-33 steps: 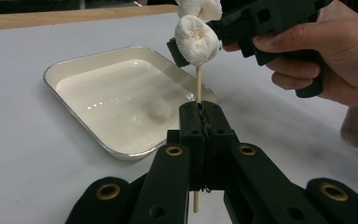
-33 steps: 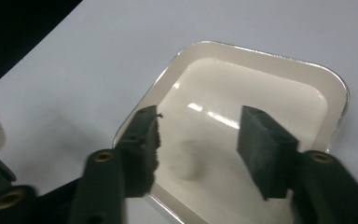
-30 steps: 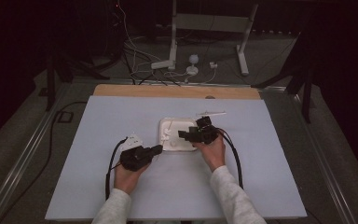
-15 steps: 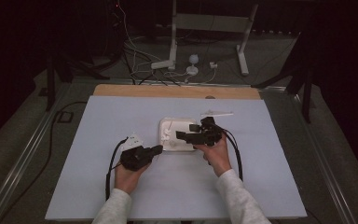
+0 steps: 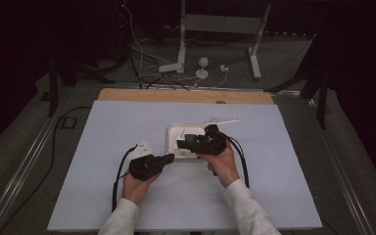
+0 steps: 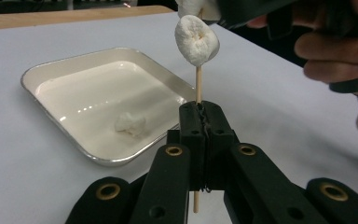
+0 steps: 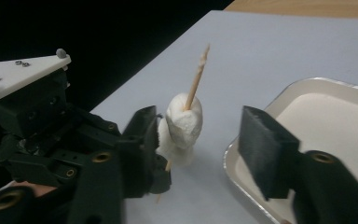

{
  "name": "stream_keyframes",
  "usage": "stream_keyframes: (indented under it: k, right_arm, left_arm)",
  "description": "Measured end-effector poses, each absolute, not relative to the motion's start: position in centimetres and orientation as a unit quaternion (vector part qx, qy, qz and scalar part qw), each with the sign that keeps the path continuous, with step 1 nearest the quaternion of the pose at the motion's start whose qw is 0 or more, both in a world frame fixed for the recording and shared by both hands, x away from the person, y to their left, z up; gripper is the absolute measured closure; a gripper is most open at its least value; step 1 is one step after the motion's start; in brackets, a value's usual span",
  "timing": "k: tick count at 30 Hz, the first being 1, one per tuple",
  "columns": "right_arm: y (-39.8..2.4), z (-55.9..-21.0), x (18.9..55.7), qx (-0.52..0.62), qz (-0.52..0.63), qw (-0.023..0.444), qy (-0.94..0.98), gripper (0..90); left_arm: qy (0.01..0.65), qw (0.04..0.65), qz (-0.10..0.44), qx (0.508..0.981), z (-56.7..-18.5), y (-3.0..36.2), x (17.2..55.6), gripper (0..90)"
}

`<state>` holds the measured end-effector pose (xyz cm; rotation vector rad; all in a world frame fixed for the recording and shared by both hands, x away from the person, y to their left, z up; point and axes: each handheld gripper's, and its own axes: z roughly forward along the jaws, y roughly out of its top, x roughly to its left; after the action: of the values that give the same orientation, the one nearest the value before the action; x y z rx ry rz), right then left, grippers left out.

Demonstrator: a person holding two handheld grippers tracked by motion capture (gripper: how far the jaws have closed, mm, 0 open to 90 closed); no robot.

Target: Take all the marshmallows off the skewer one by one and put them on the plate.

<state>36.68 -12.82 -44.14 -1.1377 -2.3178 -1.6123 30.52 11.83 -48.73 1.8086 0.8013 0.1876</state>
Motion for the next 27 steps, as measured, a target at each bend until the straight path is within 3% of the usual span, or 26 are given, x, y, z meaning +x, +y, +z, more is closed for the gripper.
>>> stream_keyframes:
  k: [6,9,27]
  right_arm:
    - [-12.7,-44.4,36.9,-0.365,-0.538,0.091,-0.755,71.8]
    - [-12.6,-44.2,36.8,-0.358,-0.535,0.092,-0.759,76.3]
    - [-14.5,-41.8,36.7,-0.378,-0.565,0.037,-0.733,80.0]
  left_arm:
    - [0.328,0.545,0.076,0.768,-48.8,11.7,30.5,90.0]
    - [0.324,0.545,0.075,0.770,-48.7,11.7,30.5,90.0]
    - [0.307,0.531,0.095,0.784,-48.6,11.7,30.4,90.0]
